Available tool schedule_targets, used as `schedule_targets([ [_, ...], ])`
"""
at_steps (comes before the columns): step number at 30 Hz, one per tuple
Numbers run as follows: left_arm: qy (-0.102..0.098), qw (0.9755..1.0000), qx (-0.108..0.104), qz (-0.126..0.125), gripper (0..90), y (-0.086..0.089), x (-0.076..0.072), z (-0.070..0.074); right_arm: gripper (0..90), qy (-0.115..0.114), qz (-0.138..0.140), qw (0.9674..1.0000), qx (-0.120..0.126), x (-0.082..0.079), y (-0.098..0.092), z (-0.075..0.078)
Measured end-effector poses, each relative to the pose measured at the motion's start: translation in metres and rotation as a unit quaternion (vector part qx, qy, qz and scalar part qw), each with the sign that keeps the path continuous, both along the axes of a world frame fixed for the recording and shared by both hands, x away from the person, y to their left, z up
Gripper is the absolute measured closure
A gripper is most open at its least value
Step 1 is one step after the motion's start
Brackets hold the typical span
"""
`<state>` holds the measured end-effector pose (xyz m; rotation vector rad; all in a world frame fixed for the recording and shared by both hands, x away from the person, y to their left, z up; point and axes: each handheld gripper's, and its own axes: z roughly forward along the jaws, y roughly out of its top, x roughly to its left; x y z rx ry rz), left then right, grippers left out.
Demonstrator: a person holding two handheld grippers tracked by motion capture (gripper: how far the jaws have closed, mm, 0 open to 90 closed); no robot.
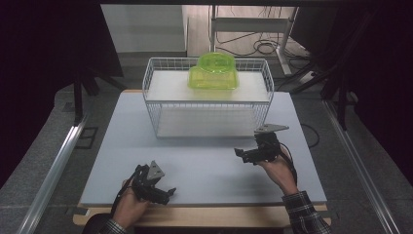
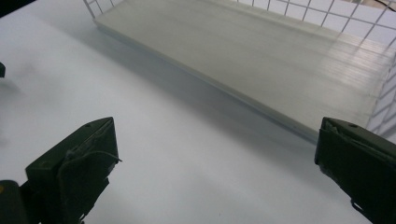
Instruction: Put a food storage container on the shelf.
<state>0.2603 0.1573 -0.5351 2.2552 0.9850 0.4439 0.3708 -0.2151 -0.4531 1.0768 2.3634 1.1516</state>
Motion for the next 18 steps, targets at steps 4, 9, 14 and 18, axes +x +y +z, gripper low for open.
schedule_targets([
  [4, 0.001, 1.0000, -0.005, 0.004, 0.0, 0.002, 0.001, 0.000, 0.0, 0.001, -0.004, 1.0000, -0.002, -0.005, -0.004, -0.006],
  [9, 0.000, 1.0000, -0.009, 0.002, 0.0, 0.003, 0.001, 0.000, 0.0, 0.007, -0.006, 1.0000, 0.002, -0.012, -0.007, -0.014],
  [14, 0.003, 0.9999, -0.015, 0.001, 0.0, 0.003, 0.001, -0.001, 0.0, 0.006, -0.009, 0.9999, -0.004, -0.021, -0.009, -0.024],
  [18, 0.003, 0.9999, -0.016, 0.001, 0.0, 0.003, 0.001, -0.001, 0.0, 0.007, -0.013, 0.9999, -0.005, -0.026, -0.011, -0.031],
])
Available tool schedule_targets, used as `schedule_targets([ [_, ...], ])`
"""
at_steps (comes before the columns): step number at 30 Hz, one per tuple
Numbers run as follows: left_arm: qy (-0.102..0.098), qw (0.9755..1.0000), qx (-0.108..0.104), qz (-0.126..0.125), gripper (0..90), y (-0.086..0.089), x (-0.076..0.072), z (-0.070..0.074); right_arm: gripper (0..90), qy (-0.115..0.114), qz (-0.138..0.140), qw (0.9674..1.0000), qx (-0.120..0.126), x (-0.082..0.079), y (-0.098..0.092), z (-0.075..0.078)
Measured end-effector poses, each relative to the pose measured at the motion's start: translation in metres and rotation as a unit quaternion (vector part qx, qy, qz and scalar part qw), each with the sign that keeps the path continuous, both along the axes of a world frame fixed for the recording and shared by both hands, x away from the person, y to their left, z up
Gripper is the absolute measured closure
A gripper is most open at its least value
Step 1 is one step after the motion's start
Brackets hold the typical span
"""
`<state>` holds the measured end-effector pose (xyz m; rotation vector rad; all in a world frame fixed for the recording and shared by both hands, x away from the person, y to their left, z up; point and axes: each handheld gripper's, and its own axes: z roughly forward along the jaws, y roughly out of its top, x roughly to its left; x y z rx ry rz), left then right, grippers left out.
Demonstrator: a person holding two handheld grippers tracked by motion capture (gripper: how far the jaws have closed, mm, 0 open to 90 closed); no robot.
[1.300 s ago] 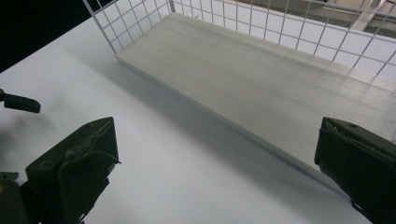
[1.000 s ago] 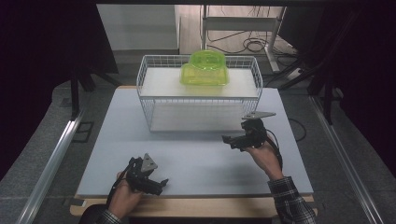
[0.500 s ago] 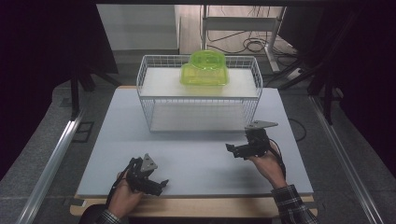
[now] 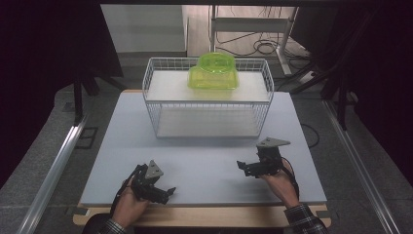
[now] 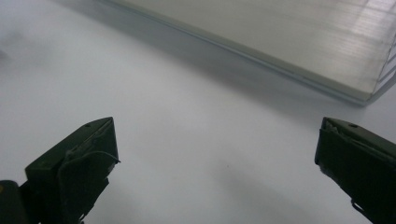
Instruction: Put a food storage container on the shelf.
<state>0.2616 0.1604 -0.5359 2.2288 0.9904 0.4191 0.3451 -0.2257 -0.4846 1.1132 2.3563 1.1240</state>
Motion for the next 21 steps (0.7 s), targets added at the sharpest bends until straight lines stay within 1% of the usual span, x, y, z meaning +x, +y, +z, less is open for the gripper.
schedule_targets([
  [5, -0.004, 1.0000, 0.004, -0.001, 0.0, 0.000, 0.000, -0.001, 0.0, 0.004, 0.002, 1.0000, 0.001, -0.006, -0.001, -0.009],
  [8, -0.005, 1.0000, 0.008, -0.003, 0.0, -0.001, 0.000, -0.001, 0.0, 0.009, 0.005, 0.9999, -0.005, -0.009, -0.001, -0.017],
  [14, -0.006, 0.9999, 0.010, -0.003, 0.0, -0.001, 0.000, -0.002, 0.0, 0.024, 0.012, 0.9996, -0.012, -0.014, 0.002, -0.028],
  [18, -0.007, 0.9999, 0.012, -0.001, 0.0, 0.000, 0.000, -0.002, 0.0, 0.025, 0.015, 0.9991, -0.031, -0.014, 0.004, -0.033],
  [21, -0.009, 0.9999, 0.010, 0.002, 0.0, 0.001, 0.000, -0.001, 0.0, 0.020, 0.012, 0.9991, -0.035, -0.013, 0.003, -0.033],
])
